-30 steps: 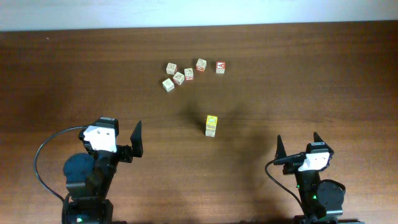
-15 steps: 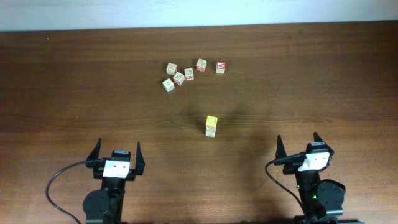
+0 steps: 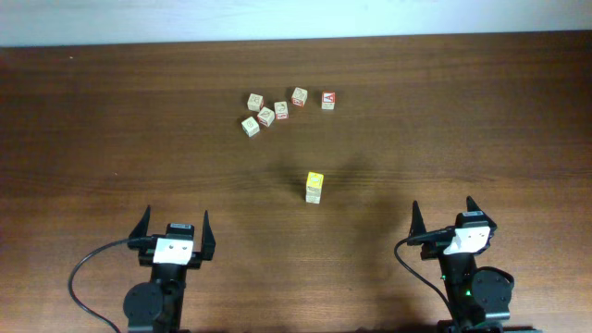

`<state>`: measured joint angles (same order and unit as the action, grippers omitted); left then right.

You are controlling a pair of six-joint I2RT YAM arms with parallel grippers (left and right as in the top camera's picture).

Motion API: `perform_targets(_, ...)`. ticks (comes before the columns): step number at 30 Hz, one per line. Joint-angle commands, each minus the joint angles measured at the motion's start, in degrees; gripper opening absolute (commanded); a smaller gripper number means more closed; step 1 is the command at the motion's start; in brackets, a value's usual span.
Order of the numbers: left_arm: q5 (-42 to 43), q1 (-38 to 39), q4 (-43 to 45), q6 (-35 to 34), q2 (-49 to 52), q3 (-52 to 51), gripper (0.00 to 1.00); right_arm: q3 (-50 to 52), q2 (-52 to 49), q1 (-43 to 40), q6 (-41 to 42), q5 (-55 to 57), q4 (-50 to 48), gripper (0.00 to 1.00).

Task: Rotate 4 blocks

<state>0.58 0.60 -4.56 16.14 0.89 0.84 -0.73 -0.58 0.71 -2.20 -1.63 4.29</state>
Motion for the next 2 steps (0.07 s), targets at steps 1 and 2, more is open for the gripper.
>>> perform_targets(1,-0.6,0.1,-0.2,0.9,-0.5,-0.3,0.99,0.4,0.4,-0.3,-0.4,-0.8,0.0,0.99)
perform_targets(2,-0.6,0.1,-0.2,0.9,-0.5,-0.3,0.99,0.4,0.4,-0.3,-0.4,-0.8,0.0,0.99)
